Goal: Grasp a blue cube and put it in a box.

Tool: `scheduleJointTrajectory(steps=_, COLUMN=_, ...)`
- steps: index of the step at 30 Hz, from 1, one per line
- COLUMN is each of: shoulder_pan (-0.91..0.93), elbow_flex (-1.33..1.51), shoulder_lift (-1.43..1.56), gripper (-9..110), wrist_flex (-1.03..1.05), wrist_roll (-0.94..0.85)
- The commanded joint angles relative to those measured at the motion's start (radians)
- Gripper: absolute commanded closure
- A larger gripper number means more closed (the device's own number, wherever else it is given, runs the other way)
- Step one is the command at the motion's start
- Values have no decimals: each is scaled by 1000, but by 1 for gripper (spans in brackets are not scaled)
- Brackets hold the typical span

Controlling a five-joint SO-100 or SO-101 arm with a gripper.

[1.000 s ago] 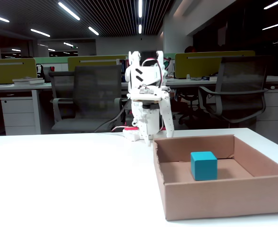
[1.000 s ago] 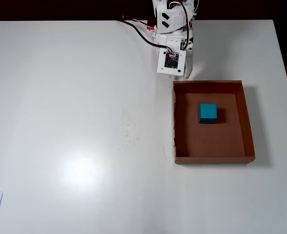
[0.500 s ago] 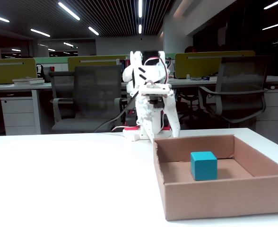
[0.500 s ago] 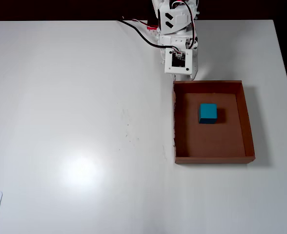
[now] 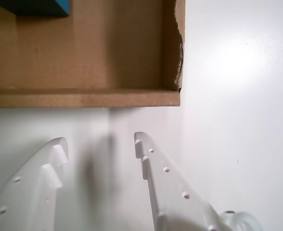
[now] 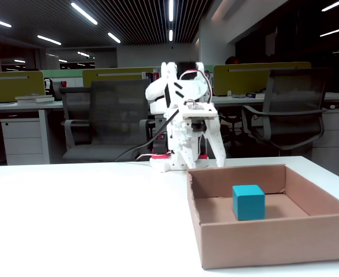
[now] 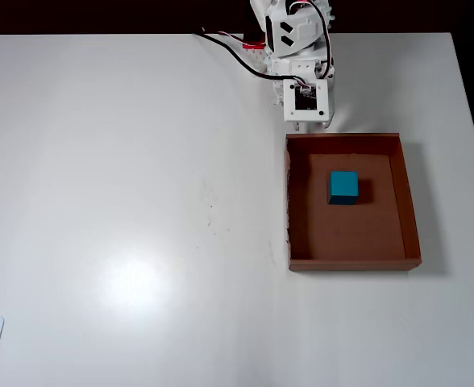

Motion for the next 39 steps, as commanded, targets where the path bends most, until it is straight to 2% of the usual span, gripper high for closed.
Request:
scheduleJointTrajectory(steps=1, shoulder_pan=-6, elbow_flex=-5, shoulder_lift=9, gripper=85, wrist_flex=5, wrist_roll=3)
scheduleJointTrajectory(steps=16, shoulder_pan=63, elbow_flex=-124, shoulder_lift=8, gripper=86, wrist_flex=-163, wrist_roll=-6)
scheduleJointTrajectory(steps=25, shoulder_pan=63, elbow_flex=-14, shoulder_lift=8, gripper=86, wrist_flex=-325, wrist_roll=0)
scheduleJointTrajectory(steps=39, shoulder_pan=15, elbow_flex=-5, shoulder_lift=8, gripper=86, wrist_flex=-305, wrist_roll=35)
